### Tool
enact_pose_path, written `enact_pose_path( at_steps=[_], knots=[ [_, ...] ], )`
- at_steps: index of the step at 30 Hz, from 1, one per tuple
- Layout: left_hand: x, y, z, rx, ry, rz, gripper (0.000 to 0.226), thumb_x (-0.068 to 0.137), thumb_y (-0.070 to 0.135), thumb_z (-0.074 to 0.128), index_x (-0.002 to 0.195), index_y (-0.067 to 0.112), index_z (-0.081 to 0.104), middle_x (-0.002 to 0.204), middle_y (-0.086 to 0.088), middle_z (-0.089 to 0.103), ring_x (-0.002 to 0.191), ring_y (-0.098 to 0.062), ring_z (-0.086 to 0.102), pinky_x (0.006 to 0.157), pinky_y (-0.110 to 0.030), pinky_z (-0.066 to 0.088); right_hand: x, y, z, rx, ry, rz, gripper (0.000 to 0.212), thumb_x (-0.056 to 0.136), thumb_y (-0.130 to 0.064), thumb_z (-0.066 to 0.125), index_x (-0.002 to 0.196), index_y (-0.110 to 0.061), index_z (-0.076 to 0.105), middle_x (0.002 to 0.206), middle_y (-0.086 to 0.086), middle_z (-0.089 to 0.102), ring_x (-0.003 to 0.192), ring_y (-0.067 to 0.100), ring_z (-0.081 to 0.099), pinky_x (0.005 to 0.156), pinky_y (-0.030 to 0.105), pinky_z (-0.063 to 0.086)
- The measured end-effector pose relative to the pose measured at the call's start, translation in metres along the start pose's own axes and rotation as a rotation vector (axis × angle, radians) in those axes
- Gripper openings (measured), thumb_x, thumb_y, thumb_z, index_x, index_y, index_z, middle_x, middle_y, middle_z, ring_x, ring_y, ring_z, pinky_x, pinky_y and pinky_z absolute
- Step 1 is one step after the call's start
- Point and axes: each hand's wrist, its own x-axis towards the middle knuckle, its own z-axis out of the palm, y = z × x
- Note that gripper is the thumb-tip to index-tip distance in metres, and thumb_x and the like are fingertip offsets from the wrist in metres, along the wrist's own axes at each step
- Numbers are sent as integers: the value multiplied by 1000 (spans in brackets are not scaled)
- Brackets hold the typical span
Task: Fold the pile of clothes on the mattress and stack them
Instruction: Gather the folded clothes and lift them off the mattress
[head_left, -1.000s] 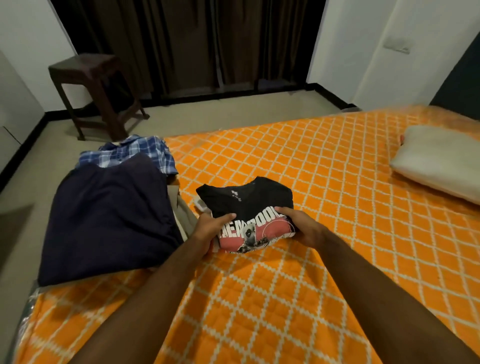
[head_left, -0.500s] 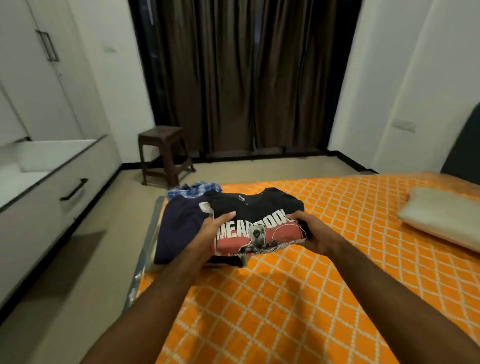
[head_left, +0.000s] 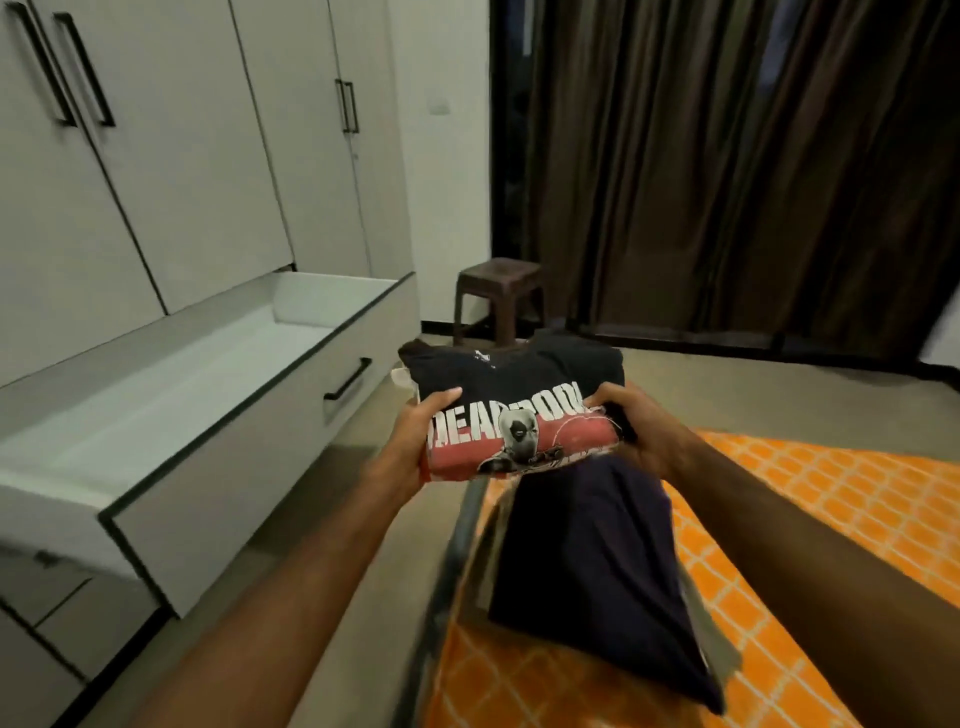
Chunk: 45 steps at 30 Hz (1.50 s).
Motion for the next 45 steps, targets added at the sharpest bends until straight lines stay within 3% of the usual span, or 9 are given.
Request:
enact_pose_path(
  at_steps=[4, 7, 11, 15, 22, 29, 33, 38, 45],
  knots=[
    [58, 56, -63, -5, 157, 58, 37, 90, 27, 69, 116, 2, 64, 95, -18, 75, 77, -29, 74, 67, -37, 62, 101, -38, 78, -5, -45, 48, 14, 84, -5, 56, 94, 2, 63, 81, 16, 68, 59, 18, 65, 53, 25, 54],
    [77, 113, -117, 2, 243, 75, 37, 91, 25, 70, 121, 5, 62, 96, -17, 76, 77, -29, 74, 66, -37, 61, 151, -71, 151, -20, -72, 100, 46, 69, -8, 67, 114, -1, 58, 98, 22, 66, 71, 22, 67, 66, 29, 56],
    [80, 208, -200, -3, 359, 117, 27, 94, 21, 68, 118, 8, 64, 96, -13, 77, 80, -27, 75, 68, -37, 62, 211, -125, 272, -48, -188, 109, 29, 83, 3, 54, 111, -6, 53, 81, 11, 70, 65, 18, 68, 58, 26, 58],
    [67, 261, -269, -68, 512, 95, 20, 96, 21, 66, 114, 13, 64, 96, -9, 77, 81, -24, 76, 62, -33, 61, 247, -161, 382, -145, -354, 133, 30, 83, 5, 56, 109, -10, 55, 92, 16, 65, 78, 24, 66, 66, 30, 57],
    [53, 252, -364, -147, 771, -76, 38, 92, 12, 69, 126, 13, 52, 104, -12, 74, 84, -27, 75, 66, -36, 61, 298, -137, 508, -484, -513, 232, 32, 88, 8, 61, 113, -12, 58, 98, 16, 68, 79, 27, 71, 65, 35, 62],
    [74, 178, -412, -170, 1005, -327, 34, 91, -7, 62, 120, 2, 46, 90, -17, 63, 72, -28, 65, 57, -32, 53, 343, -24, 560, -828, -647, 271, 39, 84, 6, 63, 121, -6, 58, 110, 20, 68, 88, 30, 70, 70, 34, 60],
    [97, 129, -430, -155, 1106, -493, 26, 90, -10, 55, 114, -6, 48, 78, -16, 54, 61, -25, 59, 40, -27, 47, 365, 55, 573, -1000, -655, 254, 44, 83, 7, 64, 127, 0, 58, 122, 23, 65, 109, 38, 65, 95, 47, 55],
    [98, 93, -434, 112, 1180, -626, 49, 82, 0, 64, 128, -6, 46, 119, -25, 58, 105, -40, 62, 89, -48, 56, 364, 108, 548, -1268, -635, 178, 49, 92, -7, 59, 140, -2, 46, 141, 19, 52, 129, 34, 52, 102, 39, 46],
    [108, 141, -337, 743, 880, 53, 42, 84, -5, 61, 121, 15, 62, 130, 0, 53, 121, -11, 47, 101, -28, 40, 293, 43, 469, -826, -340, -159, 31, 94, -6, 59, 123, -16, 63, 124, -2, 59, 112, 11, 57, 98, 24, 47]
  ],
)
